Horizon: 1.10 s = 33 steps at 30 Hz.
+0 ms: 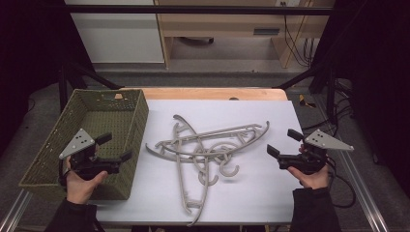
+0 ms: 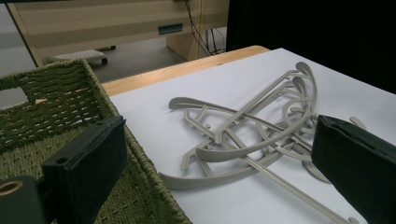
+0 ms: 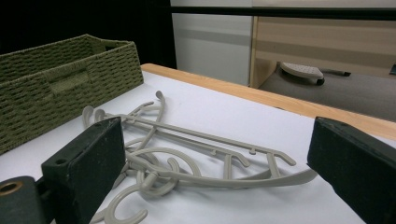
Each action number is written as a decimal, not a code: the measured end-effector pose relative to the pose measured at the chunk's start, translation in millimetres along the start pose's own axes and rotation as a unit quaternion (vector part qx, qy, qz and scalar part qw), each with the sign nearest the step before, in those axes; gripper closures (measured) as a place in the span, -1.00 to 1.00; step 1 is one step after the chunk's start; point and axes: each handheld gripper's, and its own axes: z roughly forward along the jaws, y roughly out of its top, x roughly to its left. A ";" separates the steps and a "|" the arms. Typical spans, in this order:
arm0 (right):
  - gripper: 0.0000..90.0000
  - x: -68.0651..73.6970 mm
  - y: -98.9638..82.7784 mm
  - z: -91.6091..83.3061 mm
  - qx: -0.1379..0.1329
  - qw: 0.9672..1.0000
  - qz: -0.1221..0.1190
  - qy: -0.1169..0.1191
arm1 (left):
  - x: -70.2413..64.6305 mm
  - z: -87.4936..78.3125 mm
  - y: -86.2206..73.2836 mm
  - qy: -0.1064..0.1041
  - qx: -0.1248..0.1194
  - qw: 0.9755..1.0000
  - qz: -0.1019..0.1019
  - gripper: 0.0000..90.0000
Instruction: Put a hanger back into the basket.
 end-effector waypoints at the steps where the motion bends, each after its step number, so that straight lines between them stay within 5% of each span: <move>1: -0.90 0.0 0.0 0.0 0.000 1.000 0.000 0.000 | 0.0 0.0 0.0 0.000 0.000 1.000 0.000 -0.92; 11: -0.87 3.9 0.5 7.2 0.011 1.000 -0.005 0.011 | -1.2 0.0 -0.1 0.002 0.000 1.000 0.010 -0.90; 20: -0.79 20.7 0.8 33.8 0.062 0.997 -0.038 0.041 | -2.5 2.4 -0.3 0.002 0.005 1.000 0.017 -0.90; 29: -0.64 39.1 6.3 69.5 0.103 0.990 -0.057 0.076 | -2.0 3.0 -0.8 0.003 0.008 1.000 0.017 -0.90; 30: -0.62 40.9 5.2 74.1 0.111 0.989 -0.059 0.078 | -2.1 3.2 -0.9 0.003 0.009 1.000 0.017 -0.90; 31: -0.54 44.5 2.6 82.9 0.134 0.984 -0.070 0.090 | -2.1 3.4 -1.0 0.003 0.010 1.000 0.018 -0.90; 33: -0.53 45.9 1.4 87.0 0.143 0.982 -0.076 0.094 | -2.2 3.5 -1.1 0.003 0.010 1.000 0.019 -0.90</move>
